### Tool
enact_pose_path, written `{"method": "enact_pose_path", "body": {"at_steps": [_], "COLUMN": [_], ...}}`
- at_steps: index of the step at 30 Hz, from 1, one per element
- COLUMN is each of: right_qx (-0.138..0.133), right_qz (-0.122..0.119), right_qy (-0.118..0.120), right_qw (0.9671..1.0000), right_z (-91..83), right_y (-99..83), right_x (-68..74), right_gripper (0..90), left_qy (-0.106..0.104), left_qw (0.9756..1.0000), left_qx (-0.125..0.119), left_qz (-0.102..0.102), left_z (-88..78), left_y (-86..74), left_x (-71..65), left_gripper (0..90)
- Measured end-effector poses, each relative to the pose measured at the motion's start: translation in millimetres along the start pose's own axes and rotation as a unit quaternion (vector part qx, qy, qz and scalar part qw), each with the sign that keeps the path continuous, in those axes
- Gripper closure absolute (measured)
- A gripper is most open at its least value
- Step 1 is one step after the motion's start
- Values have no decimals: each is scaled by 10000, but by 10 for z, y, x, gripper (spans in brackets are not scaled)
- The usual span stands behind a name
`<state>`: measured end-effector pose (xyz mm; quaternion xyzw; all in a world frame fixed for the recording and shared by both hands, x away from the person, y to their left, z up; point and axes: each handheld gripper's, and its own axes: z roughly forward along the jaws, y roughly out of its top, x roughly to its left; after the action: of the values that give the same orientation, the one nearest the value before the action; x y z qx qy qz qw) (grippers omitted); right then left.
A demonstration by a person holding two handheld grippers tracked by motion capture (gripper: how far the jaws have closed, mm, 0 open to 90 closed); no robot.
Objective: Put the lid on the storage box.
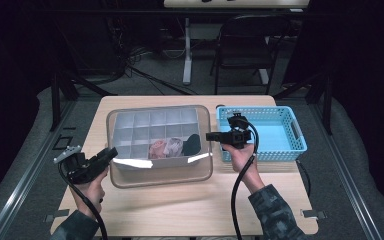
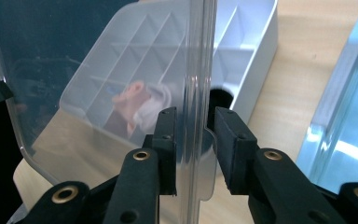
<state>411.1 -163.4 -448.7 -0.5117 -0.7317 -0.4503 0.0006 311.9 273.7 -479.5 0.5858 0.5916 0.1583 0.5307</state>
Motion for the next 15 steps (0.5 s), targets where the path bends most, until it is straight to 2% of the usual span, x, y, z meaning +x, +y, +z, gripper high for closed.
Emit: {"method": "enact_pose_path", "body": {"at_steps": [4,9,15], "right_qx": [-17,38,108], "right_qz": [-44,-70,47], "right_qy": [-49,-104,-178], "right_qw": [10000,9999,9998], "right_z": [56,182,356], "right_y": [196,410,601], "right_x": [24,23,-8], "right_gripper": [710,709,708], "left_qy": [15,37,100], "left_qw": [10000,9998,9991], "left_qx": [9,36,159], "left_qz": [-79,-194,-390], "left_z": [96,204,369], "left_y": [155,270,372], "left_x": [79,173,315], "left_gripper": [629,629,628]}}
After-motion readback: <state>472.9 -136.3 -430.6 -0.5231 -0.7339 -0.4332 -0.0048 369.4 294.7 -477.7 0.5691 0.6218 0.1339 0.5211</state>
